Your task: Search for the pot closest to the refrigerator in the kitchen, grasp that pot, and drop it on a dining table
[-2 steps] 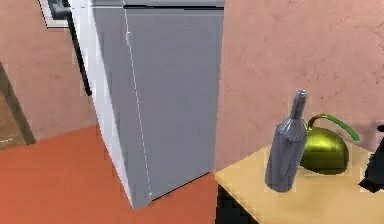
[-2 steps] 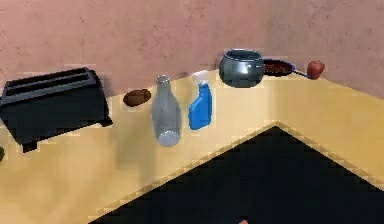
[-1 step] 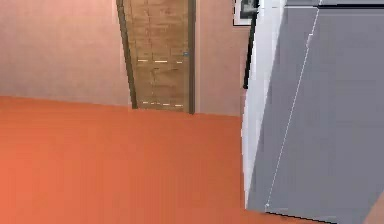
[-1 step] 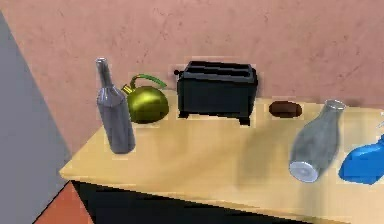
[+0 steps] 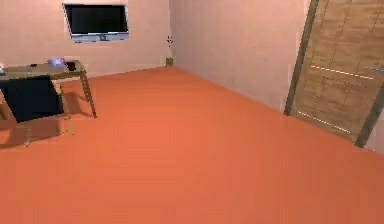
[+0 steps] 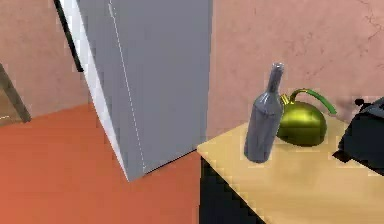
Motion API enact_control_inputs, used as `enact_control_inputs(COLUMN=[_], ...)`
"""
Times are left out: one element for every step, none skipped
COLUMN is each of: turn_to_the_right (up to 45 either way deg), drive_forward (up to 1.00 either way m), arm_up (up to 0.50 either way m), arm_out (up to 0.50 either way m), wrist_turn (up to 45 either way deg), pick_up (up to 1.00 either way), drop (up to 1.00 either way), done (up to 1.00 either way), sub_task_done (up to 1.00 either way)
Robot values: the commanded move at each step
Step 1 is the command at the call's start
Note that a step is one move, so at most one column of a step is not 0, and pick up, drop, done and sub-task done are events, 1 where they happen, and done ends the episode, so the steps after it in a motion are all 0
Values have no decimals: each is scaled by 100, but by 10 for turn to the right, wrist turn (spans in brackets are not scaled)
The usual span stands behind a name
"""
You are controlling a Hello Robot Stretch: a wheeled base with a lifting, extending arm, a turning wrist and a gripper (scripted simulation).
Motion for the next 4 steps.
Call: enact_control_inputs(turn_to_the_right=[-390,-30,0,-450], drive_forward=[0,0,15,0], arm_up=[0,0,0,0], arm_out=[0,0,0,0], wrist_turn=[0,0,0,0], pick_up=[0,0,0,0], drop=[0,0,0,0], done=[0,0,0,0], sub_task_done=[0,0,0,0])
